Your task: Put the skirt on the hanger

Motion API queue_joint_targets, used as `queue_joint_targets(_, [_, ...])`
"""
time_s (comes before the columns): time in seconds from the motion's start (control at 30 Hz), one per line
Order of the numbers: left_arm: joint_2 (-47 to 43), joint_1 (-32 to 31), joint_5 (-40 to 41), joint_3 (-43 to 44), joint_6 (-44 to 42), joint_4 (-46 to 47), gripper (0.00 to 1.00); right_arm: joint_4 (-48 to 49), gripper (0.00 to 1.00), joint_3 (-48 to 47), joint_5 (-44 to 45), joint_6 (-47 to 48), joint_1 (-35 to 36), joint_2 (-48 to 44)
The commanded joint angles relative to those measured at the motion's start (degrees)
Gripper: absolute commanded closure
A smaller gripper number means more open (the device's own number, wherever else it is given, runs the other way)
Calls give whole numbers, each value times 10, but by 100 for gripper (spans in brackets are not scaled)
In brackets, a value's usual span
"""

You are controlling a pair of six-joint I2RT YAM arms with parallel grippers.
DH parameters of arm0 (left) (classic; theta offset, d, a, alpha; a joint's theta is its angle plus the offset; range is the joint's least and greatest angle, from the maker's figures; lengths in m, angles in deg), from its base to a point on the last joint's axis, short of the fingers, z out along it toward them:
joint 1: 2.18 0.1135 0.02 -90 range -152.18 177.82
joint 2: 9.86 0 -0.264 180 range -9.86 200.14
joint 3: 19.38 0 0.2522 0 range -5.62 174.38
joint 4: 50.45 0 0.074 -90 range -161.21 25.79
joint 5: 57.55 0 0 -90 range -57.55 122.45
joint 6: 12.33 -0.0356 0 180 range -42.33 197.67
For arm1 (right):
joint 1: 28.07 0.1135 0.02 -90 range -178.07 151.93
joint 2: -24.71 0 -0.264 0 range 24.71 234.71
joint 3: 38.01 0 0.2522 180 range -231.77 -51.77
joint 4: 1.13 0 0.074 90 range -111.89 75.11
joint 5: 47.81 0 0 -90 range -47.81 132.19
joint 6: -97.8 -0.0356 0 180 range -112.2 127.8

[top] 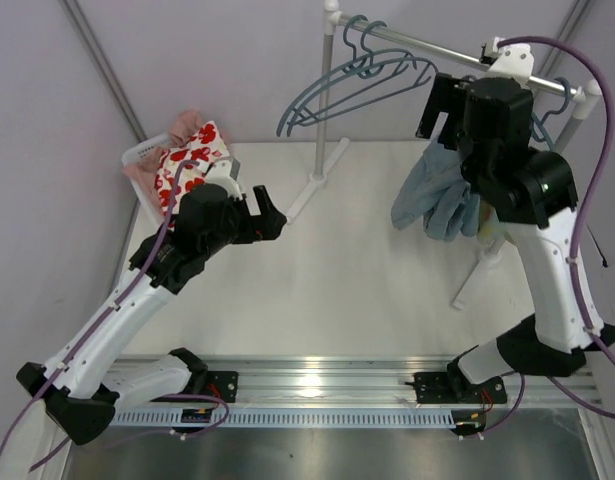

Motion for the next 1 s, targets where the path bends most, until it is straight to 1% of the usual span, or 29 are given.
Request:
queue_joint_targets(0.0, [-6,30,-23,31,-32,-17,0,49,5,38,-49,85,89,-67])
queue_joint_targets(0.03, [-6,45,-22,35,-31,-23,0,102,4,91,-61,114,108,-81])
queue_joint_targets(0.1, [-6,61,-23,40,-34,-36,0,136,4,126,-134,126,134,-98])
queue_joint_targets(0.17, [-6,83,-22,44,-35,-46,0,165,4,154,-205,122,146,-99])
queue_joint_targets(0.2, [-7,90,-21,40,-34,-47,1,183,4,164,-268,118,150,-96])
queue_joint_targets(0.23, [-9,103,-14,39,-32,-51,1,193,4,176,-304,115,154,-88])
queue_joint_targets(0.3, [-12,121,-8,28,-26,-61,0,236,4,232,-364,101,162,-82])
queue_joint_targets(0.33, [-13,142,-2,23,-24,-65,0,253,4,258,-374,97,166,-78])
queue_joint_targets(0.37, [-17,153,-1,19,-20,-70,0,274,3,315,-374,82,172,-79])
queue_joint_targets(0.43, [-22,186,9,5,-20,-77,1,335,1,377,-364,57,174,-84])
queue_joint_targets(0.47, [-27,197,12,-1,-20,-80,1,365,1,451,-363,45,175,-99])
queue_joint_targets(0.5, [-30,207,14,-5,-26,-73,0,427,1,490,-368,45,174,-108])
queue_joint_targets(0.6, [-36,255,7,-30,-38,-60,1,517,1,599,-374,27,173,-131])
queue_joint_targets(0.63, [-35,283,-3,-35,-42,-50,0,536,1,619,-374,23,172,-134])
queue_joint_targets(0.7, [-33,307,-30,-48,-47,-40,1,575,1,659,-362,11,171,-129])
queue_joint_targets(0.73, [-33,322,-37,-57,-50,-23,0,580,1,670,-351,8,171,-126])
queue_joint_targets(0.8, [-42,325,-30,-74,-66,-3,0,640,1,701,-334,11,170,-122])
queue_joint_targets(0.83, [-49,324,-27,-86,-72,7,0,656,0,732,-332,19,169,-122])
queue_joint_targets(0.9, [-68,324,-23,-121,-94,44,0,692,1,760,-330,22,168,-125])
queue_joint_targets(0.97, [-110,324,-21,-144,-108,82,1,703,1,785,-331,20,161,-128])
